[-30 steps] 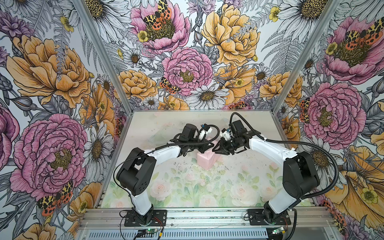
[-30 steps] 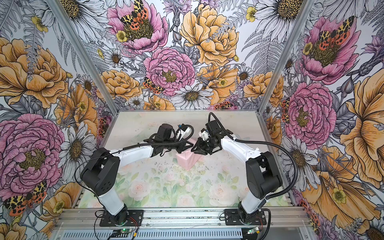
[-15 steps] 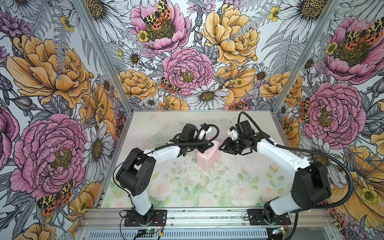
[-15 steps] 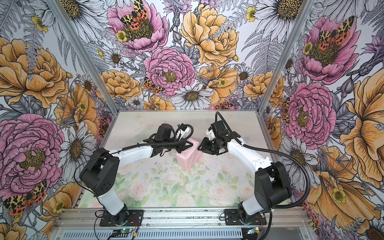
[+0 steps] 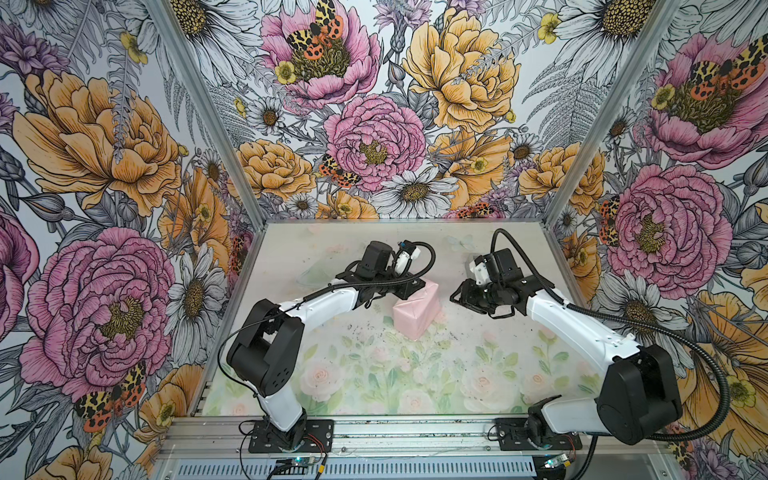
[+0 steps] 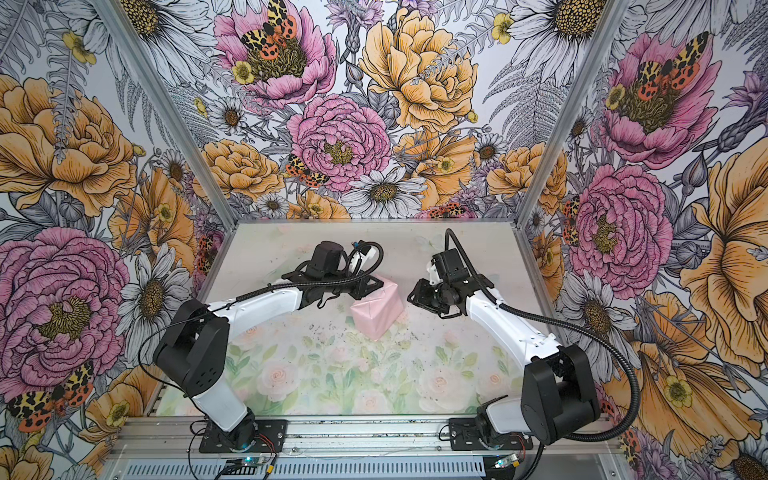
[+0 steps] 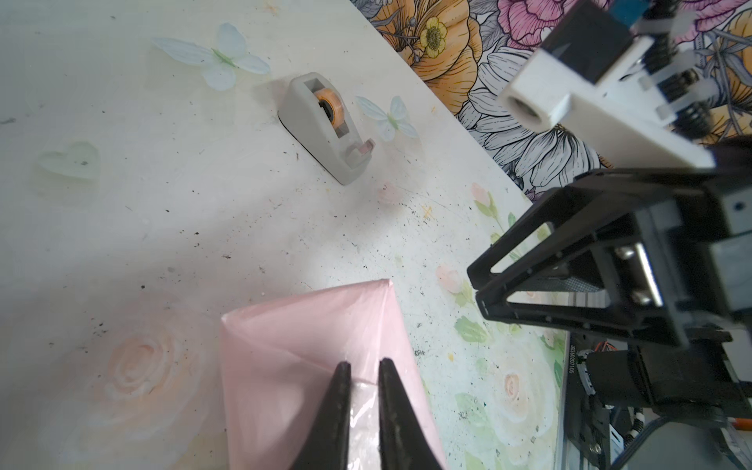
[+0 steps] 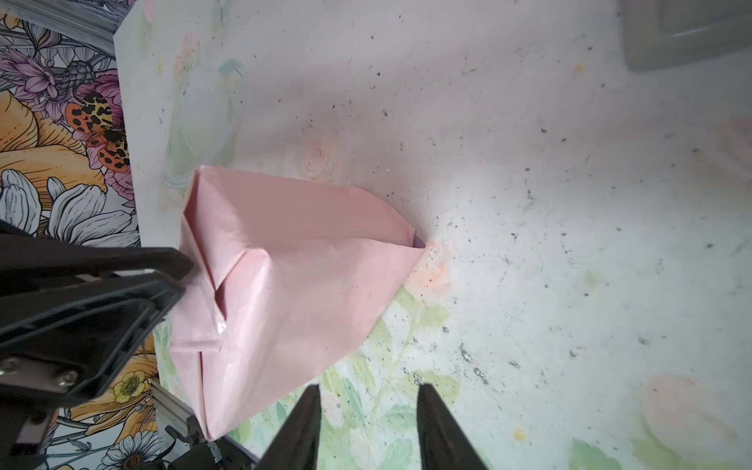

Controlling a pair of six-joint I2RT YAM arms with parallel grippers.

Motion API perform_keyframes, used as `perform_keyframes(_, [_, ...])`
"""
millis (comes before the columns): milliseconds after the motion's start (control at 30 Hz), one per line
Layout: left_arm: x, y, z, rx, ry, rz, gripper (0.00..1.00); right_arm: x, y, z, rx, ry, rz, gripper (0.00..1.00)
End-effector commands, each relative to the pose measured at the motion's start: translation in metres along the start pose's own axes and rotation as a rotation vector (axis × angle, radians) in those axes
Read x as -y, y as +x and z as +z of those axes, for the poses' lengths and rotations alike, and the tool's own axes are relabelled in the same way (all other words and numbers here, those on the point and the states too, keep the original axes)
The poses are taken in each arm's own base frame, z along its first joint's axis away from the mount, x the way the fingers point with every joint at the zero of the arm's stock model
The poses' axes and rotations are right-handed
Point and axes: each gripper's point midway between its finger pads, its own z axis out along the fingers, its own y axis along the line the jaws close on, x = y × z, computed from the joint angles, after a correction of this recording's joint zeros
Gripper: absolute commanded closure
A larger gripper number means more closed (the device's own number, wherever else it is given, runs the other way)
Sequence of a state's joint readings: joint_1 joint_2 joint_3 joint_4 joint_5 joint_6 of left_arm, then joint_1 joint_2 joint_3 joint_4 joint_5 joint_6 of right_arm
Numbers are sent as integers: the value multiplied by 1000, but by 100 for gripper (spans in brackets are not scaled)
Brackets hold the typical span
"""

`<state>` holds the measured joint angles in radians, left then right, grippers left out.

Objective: Wrap the gift box in paper
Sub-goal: 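Release the pink box with both grippers and draw them back from it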

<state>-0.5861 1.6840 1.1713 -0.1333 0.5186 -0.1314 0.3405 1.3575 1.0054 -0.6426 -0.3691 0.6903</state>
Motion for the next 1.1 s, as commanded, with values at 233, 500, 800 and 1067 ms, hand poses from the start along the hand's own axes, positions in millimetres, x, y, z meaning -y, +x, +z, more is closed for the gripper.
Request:
perform_keyframes(233, [22, -14, -48, 22, -96, 5, 85, 8, 3, -17, 95, 3, -9, 58])
perform_keyframes(500, [8, 30, -26, -86, -110, -64, 91, 11, 8, -9, 85, -19, 3, 59])
perform_keyframes(800, [-25, 57, -3, -151, -167, -117, 92, 15, 10, -6, 77, -11, 11, 58])
perform_keyframes(1067, [-75, 70, -24, -144, -322, -215, 93, 14, 8, -7, 85, -12, 8, 58])
